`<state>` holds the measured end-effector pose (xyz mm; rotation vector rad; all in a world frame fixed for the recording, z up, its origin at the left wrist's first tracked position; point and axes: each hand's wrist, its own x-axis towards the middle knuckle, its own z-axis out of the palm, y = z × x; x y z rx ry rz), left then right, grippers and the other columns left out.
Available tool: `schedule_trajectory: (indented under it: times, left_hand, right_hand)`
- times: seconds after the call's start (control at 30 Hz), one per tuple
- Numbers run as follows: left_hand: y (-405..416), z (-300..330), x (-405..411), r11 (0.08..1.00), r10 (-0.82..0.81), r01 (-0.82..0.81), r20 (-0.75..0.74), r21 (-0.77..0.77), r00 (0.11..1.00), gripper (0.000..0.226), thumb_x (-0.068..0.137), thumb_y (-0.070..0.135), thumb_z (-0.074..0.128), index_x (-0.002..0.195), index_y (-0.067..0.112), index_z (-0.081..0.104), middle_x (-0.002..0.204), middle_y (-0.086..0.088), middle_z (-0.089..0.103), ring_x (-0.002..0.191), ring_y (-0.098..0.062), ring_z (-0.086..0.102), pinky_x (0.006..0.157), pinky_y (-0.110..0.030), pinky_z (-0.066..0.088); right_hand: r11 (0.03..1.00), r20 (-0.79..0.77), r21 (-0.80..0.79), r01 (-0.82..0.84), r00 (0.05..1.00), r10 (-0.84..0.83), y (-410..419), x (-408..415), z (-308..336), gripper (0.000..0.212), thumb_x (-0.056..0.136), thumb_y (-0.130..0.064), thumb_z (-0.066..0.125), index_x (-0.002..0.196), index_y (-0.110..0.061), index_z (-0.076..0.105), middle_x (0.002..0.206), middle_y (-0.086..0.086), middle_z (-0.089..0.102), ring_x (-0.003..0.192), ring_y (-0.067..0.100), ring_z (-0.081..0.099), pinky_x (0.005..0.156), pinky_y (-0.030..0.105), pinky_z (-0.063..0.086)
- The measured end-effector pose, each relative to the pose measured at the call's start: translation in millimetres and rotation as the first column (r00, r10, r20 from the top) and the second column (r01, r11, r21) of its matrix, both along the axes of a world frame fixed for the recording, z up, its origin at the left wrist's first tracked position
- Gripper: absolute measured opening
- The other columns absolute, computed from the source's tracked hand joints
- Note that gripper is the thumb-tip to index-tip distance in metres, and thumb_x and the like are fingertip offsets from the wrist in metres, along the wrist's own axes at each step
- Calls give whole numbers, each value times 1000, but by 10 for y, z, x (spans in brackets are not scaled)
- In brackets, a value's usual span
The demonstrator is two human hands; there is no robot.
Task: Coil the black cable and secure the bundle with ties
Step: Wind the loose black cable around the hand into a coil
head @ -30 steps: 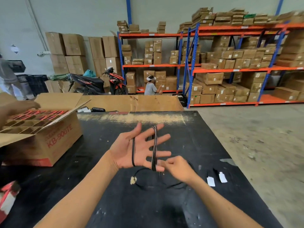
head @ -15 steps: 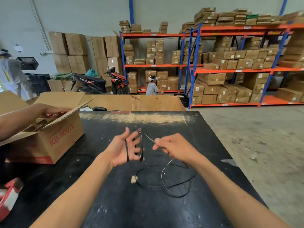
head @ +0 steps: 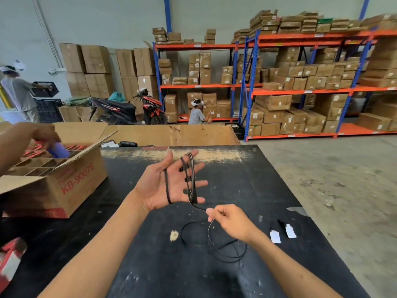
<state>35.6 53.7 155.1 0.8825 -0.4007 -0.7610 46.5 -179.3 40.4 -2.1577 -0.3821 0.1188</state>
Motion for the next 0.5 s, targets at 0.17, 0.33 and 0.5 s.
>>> schedule_trajectory:
  times: [0.17, 0.33, 0.5]
  left_hand:
    - [-209, -221, -134, 935, -284, 293, -76, 200, 956, 66, 96, 61, 17, 153, 30, 21, 158, 1, 17, 144, -41, 7, 110, -70, 6]
    - [-201, -578, 7, 881, -204, 254, -164, 399, 965, 63, 94, 65, 29, 149, 34, 34, 136, 10, 35, 116, -24, 44, 99, -55, 36]
    - [40, -603, 248, 957, 193, -149, -160, 250, 968, 57, 91, 64, 43, 133, 28, 54, 110, 2, 50, 91, -27, 46, 86, -50, 39]
  right_hand:
    - [928, 262, -355, 108, 965, -12, -139, 295, 497, 24, 87, -54, 63, 76, -33, 65, 70, -13, 62, 80, 15, 65, 68, 33, 47]
    - [917, 273, -398, 28, 958, 89, -146, 426, 1145, 53, 75, -76, 65, 68, -24, 72, 53, -8, 57, 56, 8, 55, 56, 28, 40]
    - [989, 240, -127, -72, 966, 101, -37, 161, 1196, 40, 98, -48, 57, 78, -23, 79, 46, -5, 41, 42, 10, 34, 50, 25, 30]
